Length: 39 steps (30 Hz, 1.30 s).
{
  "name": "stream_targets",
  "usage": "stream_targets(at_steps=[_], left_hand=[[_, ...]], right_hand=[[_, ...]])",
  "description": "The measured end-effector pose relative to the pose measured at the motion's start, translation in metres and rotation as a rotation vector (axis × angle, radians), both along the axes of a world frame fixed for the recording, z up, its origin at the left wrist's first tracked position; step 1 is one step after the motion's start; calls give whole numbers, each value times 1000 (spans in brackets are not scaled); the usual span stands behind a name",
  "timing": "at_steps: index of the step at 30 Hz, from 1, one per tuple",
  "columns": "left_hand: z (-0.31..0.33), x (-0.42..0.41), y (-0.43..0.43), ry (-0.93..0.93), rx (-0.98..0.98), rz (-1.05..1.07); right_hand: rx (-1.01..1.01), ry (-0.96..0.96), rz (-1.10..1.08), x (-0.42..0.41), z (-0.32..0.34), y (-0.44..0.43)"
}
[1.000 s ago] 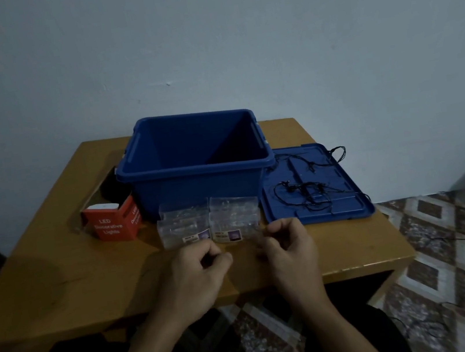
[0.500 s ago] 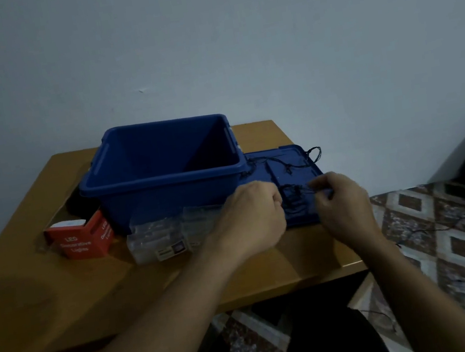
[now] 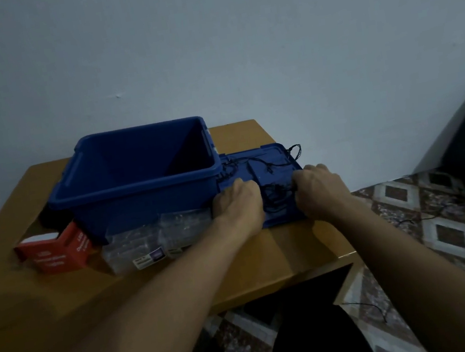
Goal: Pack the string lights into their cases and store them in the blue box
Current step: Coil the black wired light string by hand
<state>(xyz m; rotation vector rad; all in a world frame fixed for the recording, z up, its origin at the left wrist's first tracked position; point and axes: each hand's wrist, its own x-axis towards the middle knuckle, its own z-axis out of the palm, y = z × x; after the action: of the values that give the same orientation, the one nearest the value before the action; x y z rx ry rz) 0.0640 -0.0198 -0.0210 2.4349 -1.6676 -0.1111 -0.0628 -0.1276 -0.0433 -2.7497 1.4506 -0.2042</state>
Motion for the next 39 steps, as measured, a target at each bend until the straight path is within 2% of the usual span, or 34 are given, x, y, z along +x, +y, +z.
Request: stream_targets(at_steps=[5,11,16,23,29,39], left_hand=[[1,-1,5,-38,-13,-55],[14,-5,25,-1,-290,-125],[34,-5,55,172,-449,-178],[62,-16,110,425,-525,-243],[82,-29,152,545,-526,-233],[94,-55,203,939,-499,-228]], right_hand=[[-10,-79,-11,-7,3,7],[-34,-378,-62,-33,19,31],[-1,-582,-78,-51,38,58],[36,-779,-55,-75,62,107],[306,-982,47,-95,83,149],[563,-972,284,-119,92,198]])
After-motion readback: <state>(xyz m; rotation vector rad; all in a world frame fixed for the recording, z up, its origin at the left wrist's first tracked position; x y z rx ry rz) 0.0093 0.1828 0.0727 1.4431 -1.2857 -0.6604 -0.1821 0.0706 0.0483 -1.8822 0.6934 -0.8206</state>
